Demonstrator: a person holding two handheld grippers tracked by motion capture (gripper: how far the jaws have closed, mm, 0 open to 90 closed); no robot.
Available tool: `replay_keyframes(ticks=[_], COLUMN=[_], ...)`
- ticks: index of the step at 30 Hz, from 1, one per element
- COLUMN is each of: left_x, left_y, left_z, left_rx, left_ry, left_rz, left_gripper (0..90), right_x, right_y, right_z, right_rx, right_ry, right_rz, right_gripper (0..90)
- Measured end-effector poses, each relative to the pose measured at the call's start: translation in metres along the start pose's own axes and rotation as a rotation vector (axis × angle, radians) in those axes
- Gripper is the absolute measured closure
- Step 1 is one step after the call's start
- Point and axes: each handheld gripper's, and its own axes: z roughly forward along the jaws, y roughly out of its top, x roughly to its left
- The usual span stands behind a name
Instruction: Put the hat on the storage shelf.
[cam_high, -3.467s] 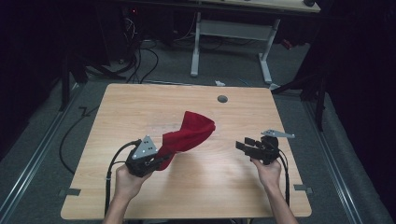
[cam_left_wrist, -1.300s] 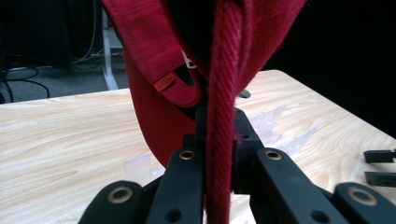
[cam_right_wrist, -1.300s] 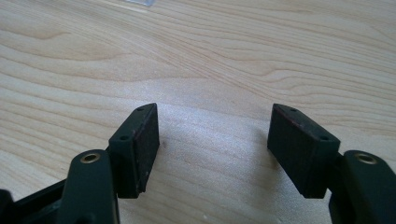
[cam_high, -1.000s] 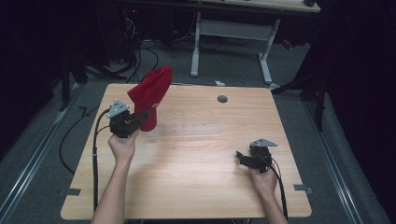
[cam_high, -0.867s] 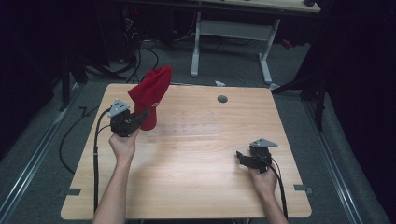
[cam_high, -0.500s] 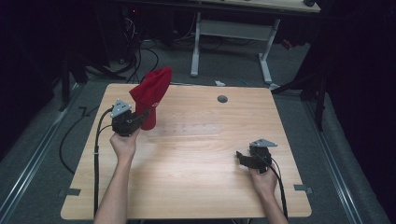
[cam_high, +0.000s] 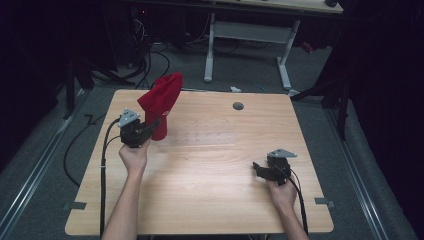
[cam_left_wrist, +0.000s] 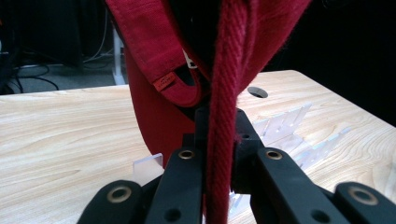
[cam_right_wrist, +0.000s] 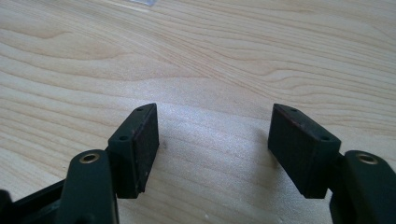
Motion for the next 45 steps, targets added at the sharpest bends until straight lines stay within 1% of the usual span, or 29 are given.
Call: replay_keyframes(ticks=[3,7,9,12,13,14,16,20,23,24,29,32,34,36,38,41,42,43,45], left_x=[0.001,0.003,0.005,0.009,0.01,0.01,0.012,0.013,0.014,0.014,0.016,0.02,0.021,0.02,0.018,0.016,0.016,0.016,0.017], left_y=[-0.001,-0.004,-0.007,-0.011,-0.013,-0.015,-0.016,-0.019,-0.021,-0.021,-0.022,-0.02,-0.021,-0.021,-0.021,-0.02,-0.02,-0.02,-0.02], left_z=[-0.002,-0.006,-0.007,-0.01,-0.01,-0.011,-0.013,-0.016,-0.018,-0.018,-0.024,-0.029,-0.031,-0.033,-0.034,-0.036,-0.037,-0.039,-0.042], left_rx=[0.002,0.018,0.035,0.05,0.063,0.065,0.067,0.079,0.092,0.103,0.123,0.111,0.117,0.132,0.133,0.133,0.119,0.107,0.1], left_ry=[-0.001,0.005,0.013,0.022,0.028,0.032,0.034,0.037,0.039,0.046,0.069,0.093,0.1,0.103,0.108,0.12,0.124,0.129,0.138], left_rz=[0.002,0.004,0.011,0.002,0.008,0.015,0.004,-0.005,-0.015,-0.019,-0.026,-0.035,-0.034,-0.021,-0.01,-0.009,-0.009,-0.015,-0.037], left_gripper=[84.5,84.4,84.3,84.0,83.9,83.8,83.8,83.3,82.5,81.6,75.6,65.8,60.9,56.4,50.2,45.4,44.8,44.9,43.9], right_x=[0.0,0.0,0.0,0.0,0.0,0.0,0.0,0.0,0.0,0.0,0.0,0.0,0.0,0.0,0.0,0.0,0.0,0.0,0.0], right_y=[0.0,0.0,0.0,0.0,0.0,0.0,0.0,0.0,0.0,0.0,0.0,0.0,0.0,0.0,0.0,0.0,0.0,0.0,0.0], right_z=[0.0,0.0,0.0,0.0,0.0,0.0,0.0,0.0,0.0,0.0,0.0,0.0,0.0,0.0,0.0,0.0,0.0,0.0,0.0], right_rx=[0.0,0.001,0.001,0.001,0.001,0.001,0.001,0.001,0.001,0.001,0.0,0.0,0.0,0.0,0.0,0.001,0.001,0.001,0.0], right_ry=[0.0,0.0,0.0,0.0,0.0,0.0,0.0,0.001,0.001,0.001,0.001,0.001,0.001,0.001,0.001,0.001,0.001,0.001,0.002], right_rz=[0.0,0.001,0.001,0.001,0.001,0.001,0.001,0.001,0.001,0.001,0.0,0.0,0.0,0.0,0.0,0.002,0.002,0.002,0.002], right_gripper=[34.0,34.0,34.0,34.0,34.0,34.0,34.0,34.0,34.0,34.0,33.9,33.9,33.9,33.9,33.9,33.9,33.9,33.9,33.9])
